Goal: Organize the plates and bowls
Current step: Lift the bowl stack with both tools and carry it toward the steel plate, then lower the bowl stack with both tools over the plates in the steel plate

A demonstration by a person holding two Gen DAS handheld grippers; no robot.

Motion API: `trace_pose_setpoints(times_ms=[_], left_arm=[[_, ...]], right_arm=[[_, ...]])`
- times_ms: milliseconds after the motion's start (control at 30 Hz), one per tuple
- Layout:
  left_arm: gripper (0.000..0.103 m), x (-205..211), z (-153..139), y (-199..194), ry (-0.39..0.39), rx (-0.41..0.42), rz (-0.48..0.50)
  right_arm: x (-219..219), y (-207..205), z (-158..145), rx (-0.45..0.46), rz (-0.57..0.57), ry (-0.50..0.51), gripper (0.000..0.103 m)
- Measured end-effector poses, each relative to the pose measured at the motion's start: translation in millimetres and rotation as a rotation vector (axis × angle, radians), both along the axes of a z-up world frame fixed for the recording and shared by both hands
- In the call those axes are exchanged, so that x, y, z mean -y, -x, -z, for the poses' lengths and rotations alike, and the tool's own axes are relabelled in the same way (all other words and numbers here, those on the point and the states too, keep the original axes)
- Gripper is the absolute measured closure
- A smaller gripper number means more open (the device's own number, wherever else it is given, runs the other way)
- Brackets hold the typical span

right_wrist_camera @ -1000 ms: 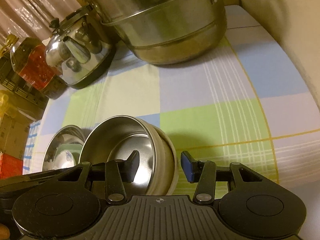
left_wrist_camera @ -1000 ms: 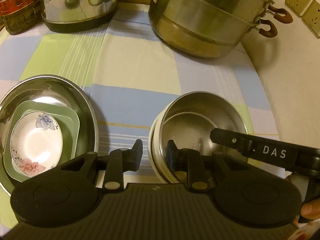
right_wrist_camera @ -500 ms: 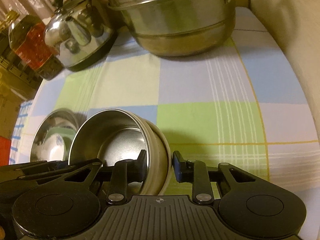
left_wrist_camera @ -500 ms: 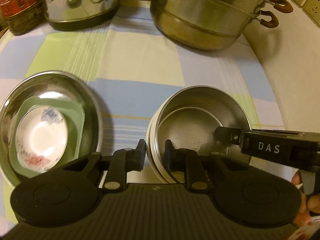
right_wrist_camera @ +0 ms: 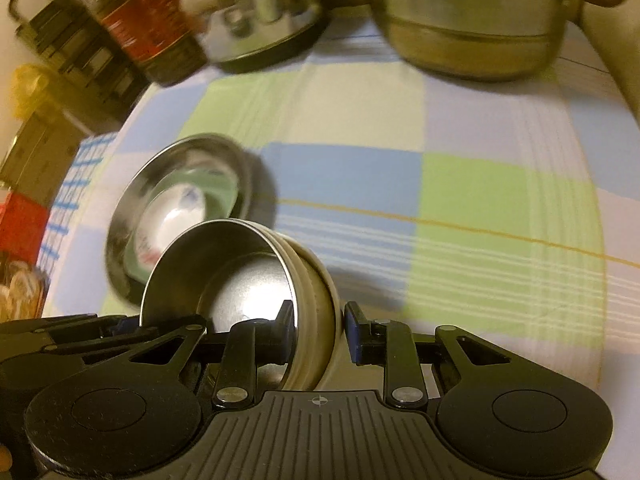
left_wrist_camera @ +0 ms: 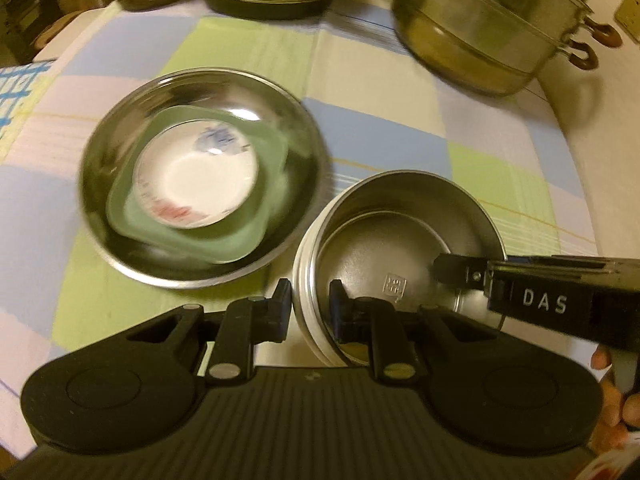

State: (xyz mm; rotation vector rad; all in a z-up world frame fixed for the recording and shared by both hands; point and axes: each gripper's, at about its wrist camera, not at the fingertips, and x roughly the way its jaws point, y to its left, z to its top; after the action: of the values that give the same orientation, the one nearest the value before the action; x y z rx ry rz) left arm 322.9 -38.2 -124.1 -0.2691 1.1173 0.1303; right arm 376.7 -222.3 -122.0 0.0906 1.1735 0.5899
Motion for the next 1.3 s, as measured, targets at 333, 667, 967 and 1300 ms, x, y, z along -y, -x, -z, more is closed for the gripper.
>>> trace_pose_setpoints(times_ms=[333,667,967,1300], left_arm=[[0.085,-5.9,-0.6,10.1,0.033,0.02,-0.04],[0.076,-7.7,2.3,7.4,0.028,0.034,-0.054],[0.081,-8.5,2.9,7.7,0.047,0.06,0.046],[0.079,-12.5,3.3,3.6,0.066,0.051,0.123]], right_arm=[[-10.7,7.4,1.5,0.012,-0.029,0.027,0.076],[-8.2,10.2,3.3,-0.001,0.065,0.029,0.076],[-8.3,21.3,1.7,0.043,0.148,0.026,0.078],[-12.9,37.0,1.2,0.093,0.233,0.049,0.081]])
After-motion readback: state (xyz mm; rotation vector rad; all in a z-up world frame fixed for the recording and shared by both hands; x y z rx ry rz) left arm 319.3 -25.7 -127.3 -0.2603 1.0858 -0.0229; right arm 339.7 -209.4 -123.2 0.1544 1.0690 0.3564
